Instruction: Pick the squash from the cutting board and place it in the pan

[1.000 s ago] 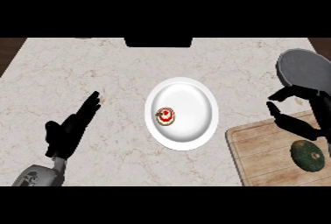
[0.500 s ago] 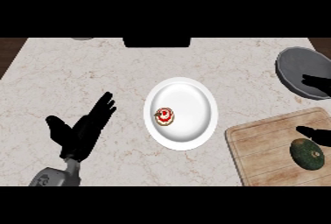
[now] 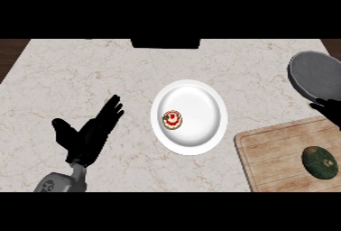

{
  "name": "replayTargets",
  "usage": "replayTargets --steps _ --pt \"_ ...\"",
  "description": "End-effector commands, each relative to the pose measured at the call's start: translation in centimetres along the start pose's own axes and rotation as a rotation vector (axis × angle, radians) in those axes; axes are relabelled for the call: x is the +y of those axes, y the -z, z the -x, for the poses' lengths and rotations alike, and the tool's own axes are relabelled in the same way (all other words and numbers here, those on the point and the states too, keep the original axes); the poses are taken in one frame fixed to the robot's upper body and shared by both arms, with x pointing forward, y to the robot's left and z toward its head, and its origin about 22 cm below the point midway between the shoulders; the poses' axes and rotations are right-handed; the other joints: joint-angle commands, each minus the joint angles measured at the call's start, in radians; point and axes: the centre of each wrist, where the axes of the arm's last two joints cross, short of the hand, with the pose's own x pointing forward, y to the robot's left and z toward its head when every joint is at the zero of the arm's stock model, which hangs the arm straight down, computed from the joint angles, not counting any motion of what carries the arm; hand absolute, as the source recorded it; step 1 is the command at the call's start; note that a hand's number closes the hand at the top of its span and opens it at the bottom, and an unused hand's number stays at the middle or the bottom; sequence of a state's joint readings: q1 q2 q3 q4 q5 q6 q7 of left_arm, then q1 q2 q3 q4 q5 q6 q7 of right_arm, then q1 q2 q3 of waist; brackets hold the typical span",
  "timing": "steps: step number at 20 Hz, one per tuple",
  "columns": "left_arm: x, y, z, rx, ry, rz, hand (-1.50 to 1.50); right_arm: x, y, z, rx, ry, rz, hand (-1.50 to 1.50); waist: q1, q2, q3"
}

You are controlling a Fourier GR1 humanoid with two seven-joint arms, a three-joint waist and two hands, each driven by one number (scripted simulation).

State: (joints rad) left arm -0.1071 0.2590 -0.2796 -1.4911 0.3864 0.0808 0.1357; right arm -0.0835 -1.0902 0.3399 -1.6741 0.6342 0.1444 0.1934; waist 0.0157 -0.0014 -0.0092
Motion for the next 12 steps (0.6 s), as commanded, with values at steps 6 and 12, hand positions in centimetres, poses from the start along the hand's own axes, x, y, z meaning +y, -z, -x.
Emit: replayTargets --steps 6,12 --pt "-0.7 0.5 -1.3 -0.007 -0.001 0.008 0.0 0.8 -0.9 -7.6 0.221 -0.321 -0.401 -1.5 0.01 0.003 0.004" --pt "1.1 -0.9 -0.2 -0.013 -0.003 0.016 0.0 2.1 0.4 -15.4 0.289 -0.331 -0.458 -1.5 0.0 0.002 0.007"
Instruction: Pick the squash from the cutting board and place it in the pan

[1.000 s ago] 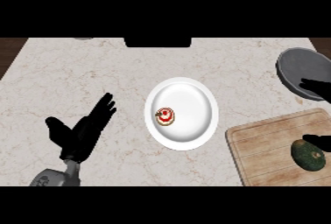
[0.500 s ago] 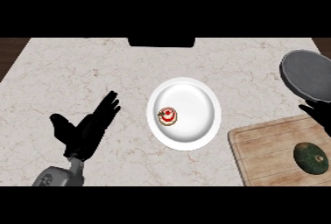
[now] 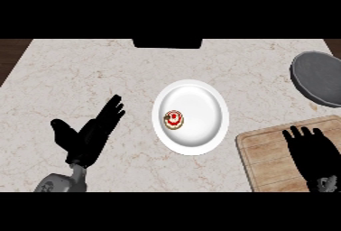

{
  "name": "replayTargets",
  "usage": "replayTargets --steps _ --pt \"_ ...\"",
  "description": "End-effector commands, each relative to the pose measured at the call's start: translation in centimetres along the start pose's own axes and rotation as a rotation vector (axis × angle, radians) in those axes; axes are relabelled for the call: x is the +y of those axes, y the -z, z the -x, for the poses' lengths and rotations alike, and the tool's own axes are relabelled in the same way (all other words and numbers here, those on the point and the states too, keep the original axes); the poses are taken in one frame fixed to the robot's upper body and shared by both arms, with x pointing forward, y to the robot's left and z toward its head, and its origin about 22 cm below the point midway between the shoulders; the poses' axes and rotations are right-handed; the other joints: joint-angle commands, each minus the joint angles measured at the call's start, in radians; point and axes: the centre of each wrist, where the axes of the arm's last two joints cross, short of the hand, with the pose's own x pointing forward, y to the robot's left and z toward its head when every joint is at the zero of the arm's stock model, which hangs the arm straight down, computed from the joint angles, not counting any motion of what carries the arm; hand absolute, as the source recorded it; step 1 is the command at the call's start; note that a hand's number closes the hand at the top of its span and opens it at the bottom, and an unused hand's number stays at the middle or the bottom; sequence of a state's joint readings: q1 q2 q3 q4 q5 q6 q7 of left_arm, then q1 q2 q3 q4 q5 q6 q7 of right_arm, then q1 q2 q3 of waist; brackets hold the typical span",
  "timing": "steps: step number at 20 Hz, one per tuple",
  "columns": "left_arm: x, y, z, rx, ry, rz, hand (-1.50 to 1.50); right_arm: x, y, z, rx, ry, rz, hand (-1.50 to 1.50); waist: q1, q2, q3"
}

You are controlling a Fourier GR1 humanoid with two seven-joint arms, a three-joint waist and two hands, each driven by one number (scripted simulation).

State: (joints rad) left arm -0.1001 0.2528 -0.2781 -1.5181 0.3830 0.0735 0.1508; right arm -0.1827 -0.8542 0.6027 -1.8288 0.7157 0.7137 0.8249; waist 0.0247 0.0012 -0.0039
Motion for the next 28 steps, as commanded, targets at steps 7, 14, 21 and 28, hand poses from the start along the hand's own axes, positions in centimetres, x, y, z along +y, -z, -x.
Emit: replayTargets --steps 7,14,21,28 --pt "-0.6 -0.7 0.2 -0.002 -0.021 -0.014 0.0 0.2 1.3 -5.7 0.124 -0.055 -0.051 -1.5 -0.018 -0.001 0.004" --pt "0.9 -1.3 -0.6 0.007 -0.005 -0.022 0.0 0.6 1.5 -1.2 0.233 -0.185 0.016 -1.5 -0.025 -0.003 0.004" --pt "1.0 -1.3 1.5 0.0 -0.02 -0.029 0.0 2.8 2.4 -1.0 0.196 -0.136 0.008 -1.5 -0.026 -0.002 0.004" --pt "0.4 -1.3 0.3 0.009 -0.012 -0.024 0.0 2.0 3.0 0.9 0.205 -0.149 -0.007 -1.5 -0.024 -0.002 0.004"
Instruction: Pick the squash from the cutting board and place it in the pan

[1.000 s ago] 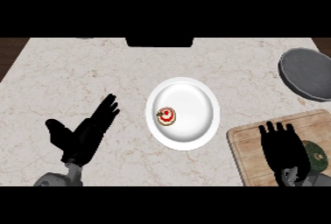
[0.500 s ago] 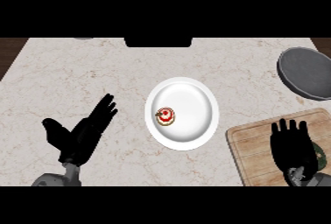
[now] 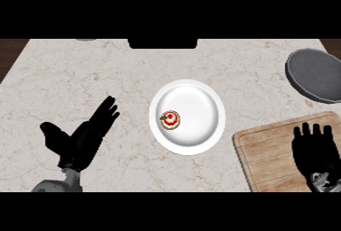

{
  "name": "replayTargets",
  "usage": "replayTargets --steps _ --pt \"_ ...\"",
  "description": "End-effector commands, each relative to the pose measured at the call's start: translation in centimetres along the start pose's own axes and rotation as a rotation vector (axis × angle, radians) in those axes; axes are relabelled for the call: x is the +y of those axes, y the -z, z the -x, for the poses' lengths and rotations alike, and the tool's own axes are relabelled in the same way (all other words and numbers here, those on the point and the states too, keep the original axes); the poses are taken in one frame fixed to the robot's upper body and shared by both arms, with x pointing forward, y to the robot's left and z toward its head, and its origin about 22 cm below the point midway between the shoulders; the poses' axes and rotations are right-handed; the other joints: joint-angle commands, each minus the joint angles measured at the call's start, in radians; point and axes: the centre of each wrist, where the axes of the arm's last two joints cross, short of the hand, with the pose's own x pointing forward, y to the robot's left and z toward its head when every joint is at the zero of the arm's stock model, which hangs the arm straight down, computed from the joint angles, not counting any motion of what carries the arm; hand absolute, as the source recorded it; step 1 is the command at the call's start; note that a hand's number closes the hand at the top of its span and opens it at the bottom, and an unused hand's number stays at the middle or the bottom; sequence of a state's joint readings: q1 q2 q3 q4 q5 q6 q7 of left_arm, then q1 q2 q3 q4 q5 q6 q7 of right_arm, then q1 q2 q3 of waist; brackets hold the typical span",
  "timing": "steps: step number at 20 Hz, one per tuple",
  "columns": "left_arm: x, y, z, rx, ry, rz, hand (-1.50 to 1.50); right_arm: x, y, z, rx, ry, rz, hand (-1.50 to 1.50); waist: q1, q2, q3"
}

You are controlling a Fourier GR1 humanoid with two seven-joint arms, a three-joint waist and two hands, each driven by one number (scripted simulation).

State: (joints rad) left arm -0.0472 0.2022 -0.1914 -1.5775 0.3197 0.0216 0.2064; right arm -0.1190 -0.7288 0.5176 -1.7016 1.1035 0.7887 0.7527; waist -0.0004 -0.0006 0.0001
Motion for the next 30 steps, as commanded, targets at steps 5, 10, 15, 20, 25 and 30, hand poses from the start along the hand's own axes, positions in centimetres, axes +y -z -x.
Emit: replayTargets --steps 5,10,15,20,25,30 --pt "0.4 0.7 0.5 -0.016 0.004 0.017 0.0 0.8 2.1 -0.9 -0.064 -0.063 0.113 1.5 0.006 0.001 0.0" --pt "-1.1 0.4 2.0 -0.007 0.013 0.024 0.0 3.0 3.5 1.3 -0.191 -0.017 0.203 1.5 0.004 0.002 0.0" --pt "0.0 0.1 0.8 0.001 -0.009 -0.014 0.0 1.4 -1.1 -1.6 -0.684 0.45 0.309 1.5 -0.028 -0.006 0.005" --pt "-1.0 0.6 0.7 0.004 -0.014 -0.03 0.0 3.8 -1.3 0.6 -0.684 0.547 0.426 1.5 -0.025 -0.003 0.001" --pt "-0.4 -0.3 0.9 0.001 0.002 -0.05 0.0 2.6 -1.9 5.4 -0.578 0.728 0.751 1.5 -0.036 -0.008 0.002" --pt "0.7 0.3 0.5 0.0 0.004 -0.025 0.0 2.5 -2.9 7.5 -0.624 1.044 0.848 1.5 -0.029 -0.003 0.001"
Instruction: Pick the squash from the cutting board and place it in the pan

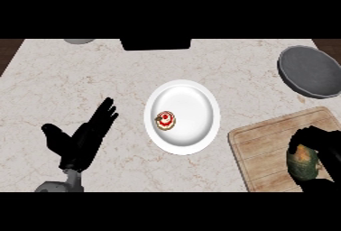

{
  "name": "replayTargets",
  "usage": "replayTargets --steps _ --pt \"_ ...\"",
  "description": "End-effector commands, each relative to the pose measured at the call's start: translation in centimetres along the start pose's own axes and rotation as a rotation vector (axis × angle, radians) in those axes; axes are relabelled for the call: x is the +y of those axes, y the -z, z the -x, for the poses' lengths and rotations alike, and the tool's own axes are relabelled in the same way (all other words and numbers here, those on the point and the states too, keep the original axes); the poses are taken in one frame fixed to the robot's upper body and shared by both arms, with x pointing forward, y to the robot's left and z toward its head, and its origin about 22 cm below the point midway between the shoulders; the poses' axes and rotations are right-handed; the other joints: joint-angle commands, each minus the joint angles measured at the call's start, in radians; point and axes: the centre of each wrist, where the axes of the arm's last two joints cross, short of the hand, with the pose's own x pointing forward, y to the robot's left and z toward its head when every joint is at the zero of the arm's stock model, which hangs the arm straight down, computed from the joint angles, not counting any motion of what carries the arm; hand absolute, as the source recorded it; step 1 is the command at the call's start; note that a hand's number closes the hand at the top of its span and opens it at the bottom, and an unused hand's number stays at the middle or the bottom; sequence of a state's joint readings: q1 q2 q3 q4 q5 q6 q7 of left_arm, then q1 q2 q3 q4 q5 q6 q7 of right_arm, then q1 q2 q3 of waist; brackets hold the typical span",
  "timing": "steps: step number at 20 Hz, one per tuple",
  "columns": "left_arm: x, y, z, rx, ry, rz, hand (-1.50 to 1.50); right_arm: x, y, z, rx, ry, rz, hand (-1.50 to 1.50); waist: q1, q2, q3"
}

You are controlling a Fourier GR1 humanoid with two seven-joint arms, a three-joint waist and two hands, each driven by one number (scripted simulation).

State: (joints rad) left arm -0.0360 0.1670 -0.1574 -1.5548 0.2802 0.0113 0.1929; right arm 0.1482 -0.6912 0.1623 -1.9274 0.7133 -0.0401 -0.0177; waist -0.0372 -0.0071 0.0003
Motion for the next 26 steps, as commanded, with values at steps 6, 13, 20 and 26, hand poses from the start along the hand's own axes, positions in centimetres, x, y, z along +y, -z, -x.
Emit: replayTargets --steps 6,13,20,26 --pt "0.4 0.2 0.2 -0.011 -0.013 0.013 0.0 -3.6 -0.9 3.7 0.047 0.458 0.239 1.5 0.025 0.007 0.001" --pt "-1.7 1.4 -1.0 -0.008 0.001 0.035 0.0 -3.3 2.5 8.7 0.122 0.52 0.231 1.5 0.043 0.009 0.0" --pt "-0.6 1.2 -1.8 -0.011 0.014 0.054 0.0 0.1 7.3 12.5 0.15 0.303 0.276 1.5 0.062 0.013 0.001" --pt "-1.6 0.5 0.0 -0.009 0.029 0.045 0.0 0.3 9.2 16.3 0.263 0.303 0.475 1.5 0.076 0.017 0.002"
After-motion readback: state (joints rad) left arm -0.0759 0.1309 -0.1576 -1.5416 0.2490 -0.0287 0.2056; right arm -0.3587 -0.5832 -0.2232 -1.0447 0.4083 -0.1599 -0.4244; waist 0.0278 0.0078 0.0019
